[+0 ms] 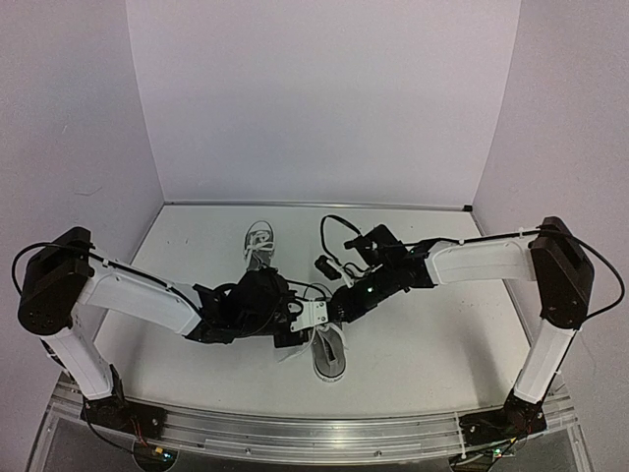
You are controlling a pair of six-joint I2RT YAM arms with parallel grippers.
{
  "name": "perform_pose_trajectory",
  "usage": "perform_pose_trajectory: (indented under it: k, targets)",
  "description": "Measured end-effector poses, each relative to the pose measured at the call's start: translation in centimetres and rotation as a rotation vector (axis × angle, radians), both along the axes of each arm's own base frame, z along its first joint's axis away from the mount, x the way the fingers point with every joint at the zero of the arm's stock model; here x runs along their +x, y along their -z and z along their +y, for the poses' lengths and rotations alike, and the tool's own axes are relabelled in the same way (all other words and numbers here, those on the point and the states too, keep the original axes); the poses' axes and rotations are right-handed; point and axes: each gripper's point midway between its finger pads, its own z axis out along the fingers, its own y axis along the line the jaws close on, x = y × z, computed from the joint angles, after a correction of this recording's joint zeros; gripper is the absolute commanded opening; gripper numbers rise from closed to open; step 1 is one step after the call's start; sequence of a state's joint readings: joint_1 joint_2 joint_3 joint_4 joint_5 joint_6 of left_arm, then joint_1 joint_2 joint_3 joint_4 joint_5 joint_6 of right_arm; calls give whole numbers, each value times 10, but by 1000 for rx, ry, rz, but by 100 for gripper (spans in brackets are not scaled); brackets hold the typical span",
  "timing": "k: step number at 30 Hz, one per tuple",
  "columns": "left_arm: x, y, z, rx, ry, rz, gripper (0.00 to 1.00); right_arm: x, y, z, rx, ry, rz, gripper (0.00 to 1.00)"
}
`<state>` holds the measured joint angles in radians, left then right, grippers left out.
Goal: Tie the shoes
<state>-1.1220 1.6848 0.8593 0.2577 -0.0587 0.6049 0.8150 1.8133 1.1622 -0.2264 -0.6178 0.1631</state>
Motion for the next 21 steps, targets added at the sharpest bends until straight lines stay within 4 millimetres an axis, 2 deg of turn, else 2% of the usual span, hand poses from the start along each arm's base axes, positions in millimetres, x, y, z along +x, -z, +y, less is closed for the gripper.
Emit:
perform_pose_trajectory:
  k: [6, 21]
  targets:
    - [6, -5, -3, -63, -49, 36, 0, 0, 0, 0, 0, 4, 4, 0]
    - [2, 23, -1, -79, -85, 136, 0, 0, 0, -2, 2, 21, 7, 0]
